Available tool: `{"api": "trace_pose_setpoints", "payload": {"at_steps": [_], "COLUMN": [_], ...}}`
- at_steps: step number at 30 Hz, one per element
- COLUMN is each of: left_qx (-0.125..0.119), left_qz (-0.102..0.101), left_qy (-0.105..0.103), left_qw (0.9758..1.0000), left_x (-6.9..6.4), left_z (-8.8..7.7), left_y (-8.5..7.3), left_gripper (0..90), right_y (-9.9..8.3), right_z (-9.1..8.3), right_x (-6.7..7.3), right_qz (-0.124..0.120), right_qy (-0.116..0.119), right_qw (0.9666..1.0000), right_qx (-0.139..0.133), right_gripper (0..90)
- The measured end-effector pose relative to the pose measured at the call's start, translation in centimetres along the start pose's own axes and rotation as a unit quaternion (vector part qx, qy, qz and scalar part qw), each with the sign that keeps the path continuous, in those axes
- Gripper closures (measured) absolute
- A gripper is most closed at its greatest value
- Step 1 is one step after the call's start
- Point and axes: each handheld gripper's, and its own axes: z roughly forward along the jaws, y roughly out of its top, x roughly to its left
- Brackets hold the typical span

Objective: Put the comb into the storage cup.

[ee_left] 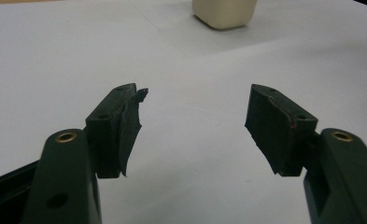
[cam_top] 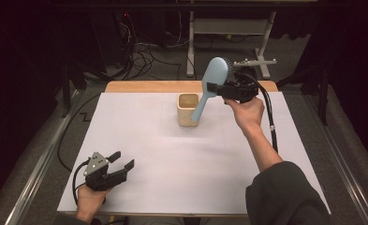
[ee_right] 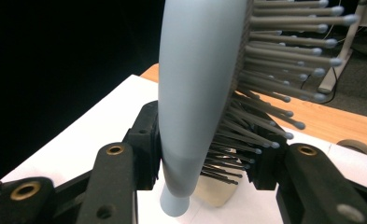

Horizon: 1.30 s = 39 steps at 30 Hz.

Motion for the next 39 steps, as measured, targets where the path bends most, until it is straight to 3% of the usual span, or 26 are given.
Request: {"api": "trace_pose_setpoints", "payload": {"at_steps": [28, 39], "left_qx": [-0.002, -0.003], "left_qz": [-0.002, -0.003], "left_qy": [0.001, 0.001], "left_qw": [1.0000, 1.0000], "left_x": [0.1, 0.1], "left_z": [-0.2, -0.2], "left_y": [-0.1, -0.1], "left_gripper": [35.7, 35.7], "right_y": [2.3, 2.4], "right_z": [0.6, 1.7], "right_x": [-0.7, -0.8], "right_qz": [0.007, 0.012], "right_qy": [-0.032, -0.044], "right_qw": [0.9992, 0.9987], "right_qx": [-0.022, -0.024], "right_gripper": [55.6, 55.7]}}
